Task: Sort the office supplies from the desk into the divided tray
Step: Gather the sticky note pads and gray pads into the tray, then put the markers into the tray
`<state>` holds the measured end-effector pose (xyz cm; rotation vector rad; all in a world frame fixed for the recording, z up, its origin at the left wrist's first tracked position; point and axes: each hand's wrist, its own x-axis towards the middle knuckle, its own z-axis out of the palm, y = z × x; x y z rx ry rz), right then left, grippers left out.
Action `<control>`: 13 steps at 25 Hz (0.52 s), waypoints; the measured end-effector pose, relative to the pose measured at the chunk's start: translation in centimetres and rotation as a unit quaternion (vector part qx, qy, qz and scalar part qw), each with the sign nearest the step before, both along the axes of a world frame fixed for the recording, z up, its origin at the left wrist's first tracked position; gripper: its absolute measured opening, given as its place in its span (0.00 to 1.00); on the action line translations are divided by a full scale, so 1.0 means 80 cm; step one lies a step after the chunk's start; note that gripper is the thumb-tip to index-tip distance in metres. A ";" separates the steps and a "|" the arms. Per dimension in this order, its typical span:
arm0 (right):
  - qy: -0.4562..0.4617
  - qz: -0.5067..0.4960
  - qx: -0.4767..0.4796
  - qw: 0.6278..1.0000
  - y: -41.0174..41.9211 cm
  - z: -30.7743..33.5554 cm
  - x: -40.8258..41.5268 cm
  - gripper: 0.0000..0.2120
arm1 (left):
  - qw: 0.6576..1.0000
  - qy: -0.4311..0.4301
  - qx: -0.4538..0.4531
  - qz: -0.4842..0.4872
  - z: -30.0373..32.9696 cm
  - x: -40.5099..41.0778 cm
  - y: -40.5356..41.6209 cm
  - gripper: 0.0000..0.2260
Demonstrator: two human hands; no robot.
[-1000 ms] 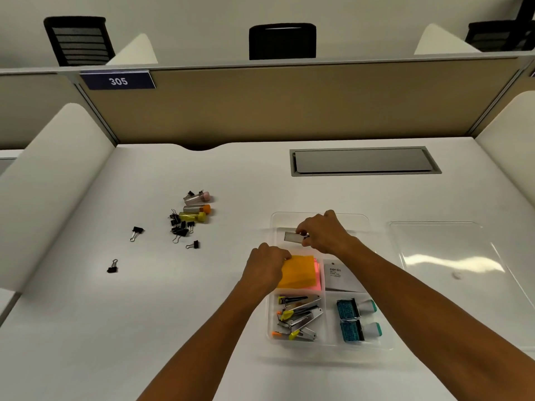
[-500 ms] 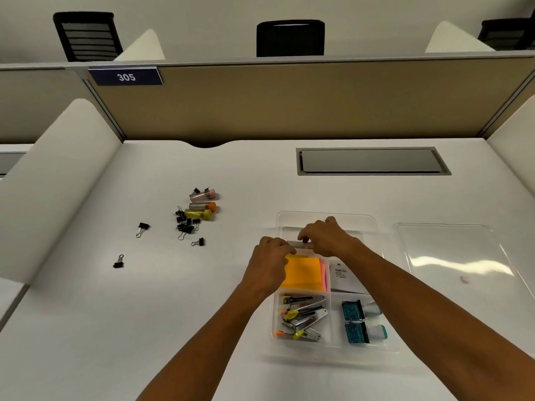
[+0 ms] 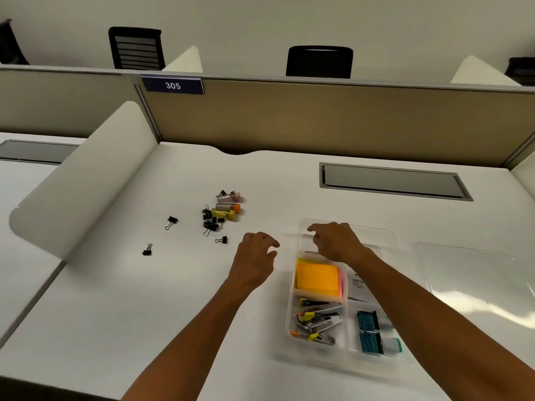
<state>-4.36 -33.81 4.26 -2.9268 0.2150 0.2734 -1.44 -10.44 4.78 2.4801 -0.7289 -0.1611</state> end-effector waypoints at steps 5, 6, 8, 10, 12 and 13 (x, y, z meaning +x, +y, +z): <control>-0.041 -0.001 0.051 0.998 0.038 0.014 0.024 0.18 | 0.999 -0.015 -0.008 0.029 -0.001 0.032 0.040 0.10; -0.042 0.004 0.059 0.997 0.046 0.015 0.029 0.19 | 0.999 -0.014 -0.008 0.034 -0.002 0.040 0.048 0.10; -0.039 0.014 0.070 0.997 0.060 0.017 0.041 0.19 | 0.999 -0.008 -0.005 0.043 -0.007 0.057 0.062 0.10; -0.032 0.021 0.080 0.996 0.074 0.018 0.057 0.19 | 0.999 0.001 -0.003 0.053 -0.012 0.077 0.077 0.12; -0.028 0.026 0.090 0.995 0.089 0.017 0.075 0.19 | 0.998 0.006 0.001 0.062 -0.018 0.097 0.088 0.13; -0.029 0.029 0.096 0.995 0.097 0.016 0.085 0.19 | 0.998 0.007 0.004 0.068 -0.020 0.107 0.092 0.14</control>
